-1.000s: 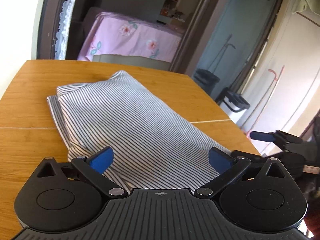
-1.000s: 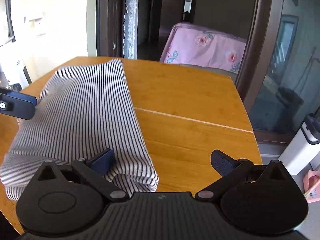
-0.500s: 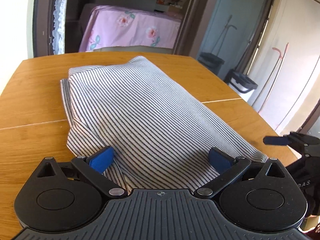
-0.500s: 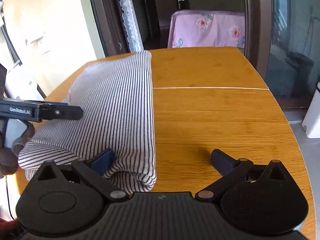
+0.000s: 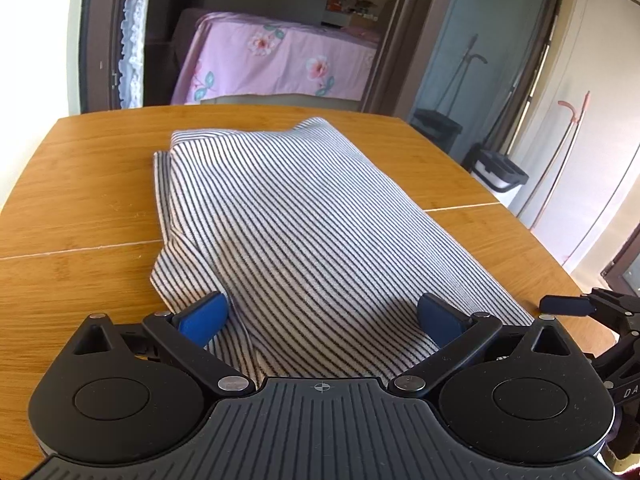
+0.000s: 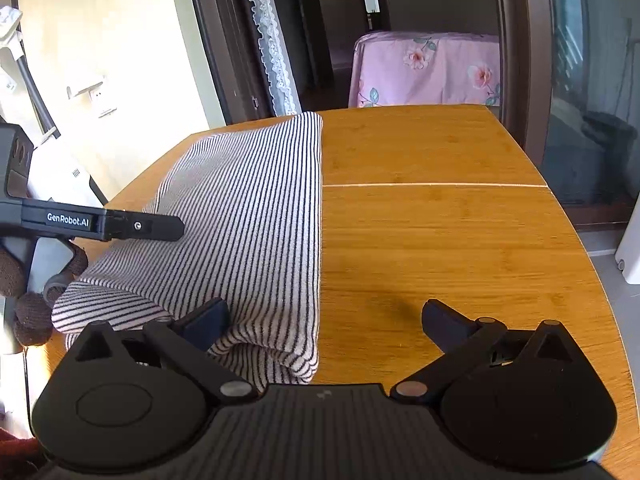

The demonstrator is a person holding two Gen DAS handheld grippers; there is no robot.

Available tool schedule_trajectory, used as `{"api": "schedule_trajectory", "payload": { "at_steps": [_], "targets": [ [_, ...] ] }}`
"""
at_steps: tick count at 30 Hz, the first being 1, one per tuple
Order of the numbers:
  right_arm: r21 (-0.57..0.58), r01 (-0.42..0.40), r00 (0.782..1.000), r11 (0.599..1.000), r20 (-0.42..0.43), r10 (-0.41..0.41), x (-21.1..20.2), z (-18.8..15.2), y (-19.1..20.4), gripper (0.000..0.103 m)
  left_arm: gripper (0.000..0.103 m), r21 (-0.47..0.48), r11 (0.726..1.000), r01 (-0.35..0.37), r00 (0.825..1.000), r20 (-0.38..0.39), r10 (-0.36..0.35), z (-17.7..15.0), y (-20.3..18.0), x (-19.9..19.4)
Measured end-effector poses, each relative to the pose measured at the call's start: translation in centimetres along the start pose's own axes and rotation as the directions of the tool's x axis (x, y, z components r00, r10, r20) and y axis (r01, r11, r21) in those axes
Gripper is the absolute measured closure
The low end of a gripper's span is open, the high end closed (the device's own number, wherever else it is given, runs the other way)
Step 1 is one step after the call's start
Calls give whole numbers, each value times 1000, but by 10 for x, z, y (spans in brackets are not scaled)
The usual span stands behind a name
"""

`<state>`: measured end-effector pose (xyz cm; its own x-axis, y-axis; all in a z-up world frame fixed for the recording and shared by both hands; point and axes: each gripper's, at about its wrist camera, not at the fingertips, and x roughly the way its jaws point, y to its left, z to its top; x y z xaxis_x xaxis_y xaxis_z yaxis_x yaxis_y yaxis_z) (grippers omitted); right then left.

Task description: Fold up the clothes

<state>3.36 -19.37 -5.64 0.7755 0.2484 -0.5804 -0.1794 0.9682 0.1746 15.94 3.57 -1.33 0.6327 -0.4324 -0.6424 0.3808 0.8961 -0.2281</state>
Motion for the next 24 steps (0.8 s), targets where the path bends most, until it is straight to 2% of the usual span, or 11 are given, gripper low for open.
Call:
{"api": "schedule_trajectory", "payload": {
  "at_steps": [5, 7, 9, 11, 14, 18, 19, 20, 21, 23, 24],
  "targets": [
    [-109, 2, 996, 994, 90, 8, -7, 15, 17, 0, 0, 18, 999, -33, 999, -6, 34, -11, -3, -21],
    [-153, 4, 998, 988, 55, 4, 3, 13, 23, 0, 0, 58, 998, -35, 999, -5, 35, -20, -8, -32],
    [-197, -4, 999, 980, -42, -5, 19, 6, 30, 0, 0, 112, 993, -44, 999, -7, 45, -29, -14, -41],
    [-205, -17, 999, 979, -50, 7, 18, 1, 34, 0, 0, 175, 983, -57, 998, -8, 59, -38, -20, -48],
    [-211, -37, 998, 977, -48, 27, 14, -4, 38, 0, 0, 192, 980, -56, 998, -11, 59, -43, -19, -53],
    [-325, -14, 998, 945, 53, 33, -5, 5, 54, 1, 0, 208, 976, -60, 998, -20, 65, -43, -17, -58],
    [-346, -16, 996, 938, 77, 46, -9, 7, 58, 4, 0, 210, 976, -63, 997, -20, 69, -42, -17, -59],
    [-367, -18, 993, 930, 102, 59, -13, 10, 63, 13, 0, 213, 975, -67, 997, -17, 72, -42, -18, -61],
    [-378, -33, 994, 925, 88, 71, -9, 11, 65, 23, 0, 216, 974, -71, 997, -14, 76, -42, -19, -63],
    [-397, -69, 995, 915, 44, 94, 2, 13, 71, 29, 0, 217, 973, -78, 997, -7, 82, -42, -18, -69],
    [-431, -89, 995, 898, -9, 95, 10, 9, 74, 30, 0, 218, 972, -82, 996, -4, 85, -42, -18, -72]
  ]
}}
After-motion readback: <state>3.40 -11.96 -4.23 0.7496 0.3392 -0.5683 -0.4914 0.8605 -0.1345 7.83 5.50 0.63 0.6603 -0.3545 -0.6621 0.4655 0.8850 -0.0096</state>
